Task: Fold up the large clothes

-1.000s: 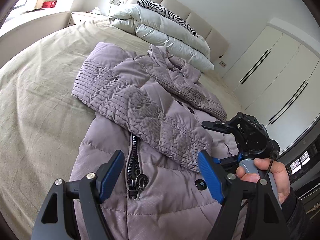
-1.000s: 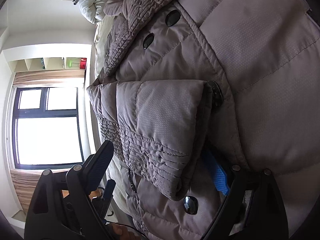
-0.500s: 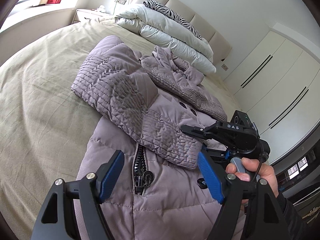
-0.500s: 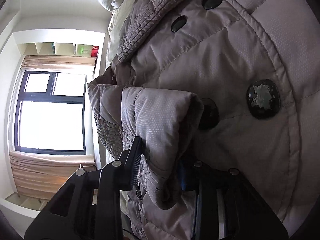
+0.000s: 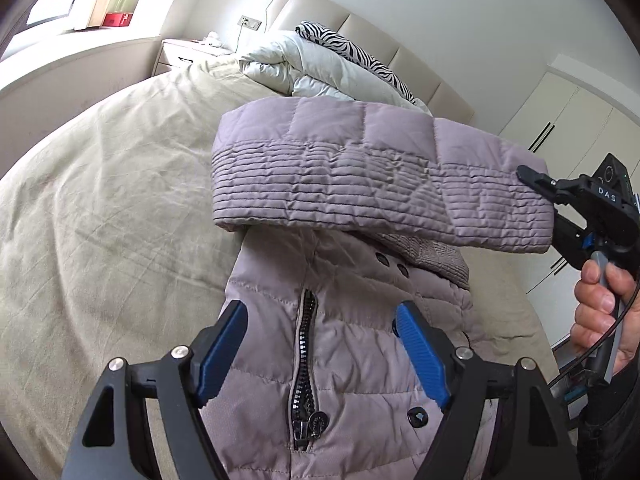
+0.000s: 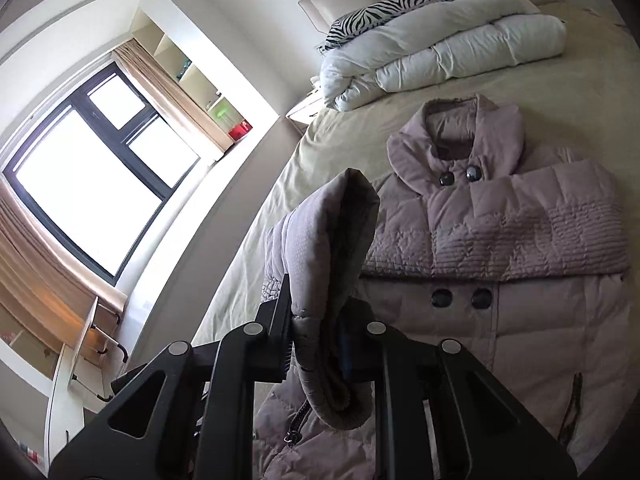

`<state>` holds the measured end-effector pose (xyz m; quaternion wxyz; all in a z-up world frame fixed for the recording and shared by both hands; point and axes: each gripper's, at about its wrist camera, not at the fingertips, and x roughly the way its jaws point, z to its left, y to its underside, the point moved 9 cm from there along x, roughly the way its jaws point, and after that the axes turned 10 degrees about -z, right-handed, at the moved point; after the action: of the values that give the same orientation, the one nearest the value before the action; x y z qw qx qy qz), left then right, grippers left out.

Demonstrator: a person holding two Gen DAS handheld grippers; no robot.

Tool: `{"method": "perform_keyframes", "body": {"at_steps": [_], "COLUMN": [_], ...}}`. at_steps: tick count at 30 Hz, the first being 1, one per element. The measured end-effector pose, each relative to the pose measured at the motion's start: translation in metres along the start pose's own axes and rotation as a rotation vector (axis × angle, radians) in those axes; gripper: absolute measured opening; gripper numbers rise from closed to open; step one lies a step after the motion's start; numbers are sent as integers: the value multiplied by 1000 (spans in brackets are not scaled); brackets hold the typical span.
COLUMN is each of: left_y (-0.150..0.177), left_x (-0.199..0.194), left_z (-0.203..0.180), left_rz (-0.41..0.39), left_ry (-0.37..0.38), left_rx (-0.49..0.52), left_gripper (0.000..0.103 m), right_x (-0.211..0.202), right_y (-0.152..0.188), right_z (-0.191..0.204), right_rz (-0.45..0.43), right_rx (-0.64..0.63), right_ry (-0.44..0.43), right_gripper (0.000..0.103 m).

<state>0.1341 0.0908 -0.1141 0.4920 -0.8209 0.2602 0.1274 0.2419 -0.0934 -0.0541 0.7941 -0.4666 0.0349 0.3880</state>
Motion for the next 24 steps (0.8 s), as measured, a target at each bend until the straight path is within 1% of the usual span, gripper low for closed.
{"method": "perform_keyframes", "body": {"at_steps": [4,5,7,10,13,16,20,24], "left_y": [-30,-37,-47,-57,-59,-64,-77,-93], "left_x": [19,26,44,72,102,131,164,189], "left_z": [3,4,7,1,-8,-10,2,19], "left_rz": [-55,-65,-66,-61,-53,-56,-61,-69], "left_ry": [-50,-63,-96,-101,-131,-159,-200,-253], "left_rx": [44,58,81,108,176,209,194,193], "left_gripper": [86,87,89,89,89,89,88,88], "right_x": [-19,-24,-33,-46,-50,-55,-63,-73], "right_y": [-69,-82,-105,-137,-160,-181,-205,-219], "right_z": [3,4,2,3,8,12,15,3], "right_rz": [-62,-73,-93,-113,-132,-158,-196,-234], "right_rx": [10,17,33,47,59,74,89,97], "right_ry": [-15,-21,-30,-44,-70,-95,-133,-153], "right_gripper": [17,16,16,16,16,16,16,16]}}
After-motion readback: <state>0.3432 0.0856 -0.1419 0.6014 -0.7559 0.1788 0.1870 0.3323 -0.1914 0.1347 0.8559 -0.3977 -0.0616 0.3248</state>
